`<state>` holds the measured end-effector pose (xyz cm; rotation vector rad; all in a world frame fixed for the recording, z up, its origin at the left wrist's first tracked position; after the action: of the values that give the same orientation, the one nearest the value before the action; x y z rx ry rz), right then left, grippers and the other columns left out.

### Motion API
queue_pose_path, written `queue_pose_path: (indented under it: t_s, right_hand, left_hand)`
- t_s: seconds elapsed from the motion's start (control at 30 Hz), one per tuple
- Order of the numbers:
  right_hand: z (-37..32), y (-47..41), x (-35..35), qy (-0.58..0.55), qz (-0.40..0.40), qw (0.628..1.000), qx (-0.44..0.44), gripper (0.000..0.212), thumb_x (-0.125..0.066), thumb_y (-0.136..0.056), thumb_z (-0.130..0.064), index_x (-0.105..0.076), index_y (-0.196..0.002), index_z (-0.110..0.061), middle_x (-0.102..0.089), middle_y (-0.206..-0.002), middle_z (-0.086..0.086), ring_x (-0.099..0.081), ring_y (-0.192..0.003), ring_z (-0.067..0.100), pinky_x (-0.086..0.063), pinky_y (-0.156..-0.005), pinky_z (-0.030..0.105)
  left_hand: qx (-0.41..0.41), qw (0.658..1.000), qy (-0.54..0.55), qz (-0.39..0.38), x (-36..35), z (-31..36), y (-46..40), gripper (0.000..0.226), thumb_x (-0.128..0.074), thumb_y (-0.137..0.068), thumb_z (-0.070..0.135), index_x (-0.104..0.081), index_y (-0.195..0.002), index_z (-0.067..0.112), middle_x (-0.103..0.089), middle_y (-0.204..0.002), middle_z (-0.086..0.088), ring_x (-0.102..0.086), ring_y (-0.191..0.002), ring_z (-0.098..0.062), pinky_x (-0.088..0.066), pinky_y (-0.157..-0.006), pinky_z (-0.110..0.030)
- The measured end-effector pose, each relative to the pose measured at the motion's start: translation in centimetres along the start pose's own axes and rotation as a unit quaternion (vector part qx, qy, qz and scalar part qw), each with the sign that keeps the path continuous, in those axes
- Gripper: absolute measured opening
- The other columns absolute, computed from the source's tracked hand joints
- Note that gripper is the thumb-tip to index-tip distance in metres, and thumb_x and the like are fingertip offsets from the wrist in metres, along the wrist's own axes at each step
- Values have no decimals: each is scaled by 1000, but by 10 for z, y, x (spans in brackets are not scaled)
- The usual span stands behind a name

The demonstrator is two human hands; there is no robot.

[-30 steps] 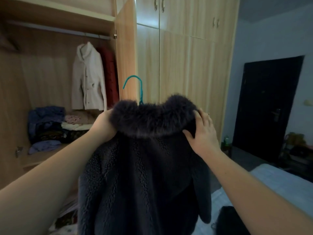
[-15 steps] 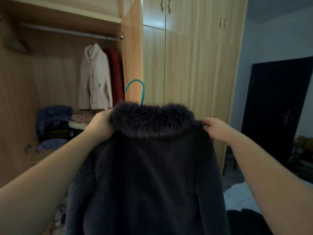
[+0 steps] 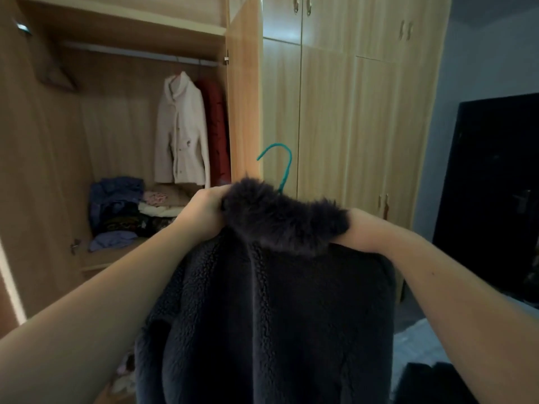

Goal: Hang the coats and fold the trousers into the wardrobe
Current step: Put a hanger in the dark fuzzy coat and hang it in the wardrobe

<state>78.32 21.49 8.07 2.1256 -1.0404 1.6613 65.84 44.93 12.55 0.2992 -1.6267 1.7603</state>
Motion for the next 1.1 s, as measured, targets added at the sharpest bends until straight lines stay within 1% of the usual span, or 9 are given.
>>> queue_pose_path:
  t_s: [0.13,0.27,0.37,0.5,0.7,0.8,0.87,1.0,1.1]
  right_hand:
    - [-7,2,5,27,57,997,38,25,-57,-98,-28,-60,-123,-31,-66,-109,-5,-63,-106,17,-50,-91,35]
    - [17,3,24,-14,135,990,43,20,-58,-96,-20,-66,-110,-31,-70,-100,-1,-64,-100,20,-44,-78,31]
    - [48,0,26,-22,142,989,38,33,-62,-93,-16,-52,-80,-45,-60,-77,-17,-65,-92,20,-44,-72,32]
    - [73,5,23,-46,174,982,50,27,-65,-91,-9,-72,-114,-21,-63,-90,-14,-62,-101,16,-40,-83,27]
    - [107,-4,23,-41,108,993,40,42,-67,-91,-8,-59,-80,-47,-64,-71,-33,-58,-85,-4,-47,-87,32]
    - [110,-5,11,16,31,999,17,35,-65,-94,-21,-54,-79,-50,-59,-79,-28,-62,-90,9,-44,-80,29]
    - [119,-10,14,-3,64,998,11,33,-63,-95,-19,-53,-76,-44,-57,-77,-23,-63,-91,15,-43,-79,30]
    - [140,-22,18,-78,131,988,7,34,-61,-95,-14,-54,-75,-40,-59,-78,-20,-63,-92,19,-50,-87,40]
    - [141,-28,8,-117,120,986,13,29,-64,-93,-16,-58,-77,-39,-63,-82,-16,-63,-94,19,-51,-91,45]
  left_hand:
    - [24,999,-44,-10,-15,-8,-4,39,-68,-86,16,-61,-124,15,-68,-112,-8,-65,-105,-29,-53,-89,-42]
    - [144,985,-3,-91,-27,-28,0,87,-85,-72,40,-36,-143,32,-41,-131,-3,-46,-120,-20,-39,-106,-34]
    - [252,942,-19,-219,-28,-59,21,75,-63,-82,67,-39,-145,33,-42,-146,0,-43,-132,-19,-36,-109,-35]
    - [381,850,67,-357,-52,-71,68,52,-52,-101,41,-40,-148,21,-44,-142,8,-45,-134,-22,-44,-102,-35]
    - [285,914,-62,-280,-59,-72,47,30,-70,-91,35,-67,-116,20,-65,-116,2,-59,-106,-17,-43,-86,-30]
    - [240,958,-74,-140,-41,-56,27,24,-78,-85,24,-71,-104,11,-66,-102,-2,-56,-94,-16,-38,-76,-28]
    - [200,976,-49,-75,-40,-43,22,18,-79,-83,17,-70,-97,8,-65,-93,-2,-55,-87,-15,-38,-72,-28]
    - [255,944,-81,-191,-76,-62,39,40,-79,-80,17,-50,-106,27,-55,-114,-3,-54,-104,-22,-45,-85,-35]
    - [301,911,-161,-231,-81,-71,38,74,-80,-75,27,-36,-134,25,-33,-138,-9,-33,-130,-35,-38,-102,-46]
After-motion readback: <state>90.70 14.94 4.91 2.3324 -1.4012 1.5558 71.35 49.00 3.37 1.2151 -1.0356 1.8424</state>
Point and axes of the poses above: each hand's wrist, its own y-axis away from the middle knuckle, its own x-axis out of the back of the hand, z = x × y, the point moved 8 cm from there along -y, towards the middle knuckle
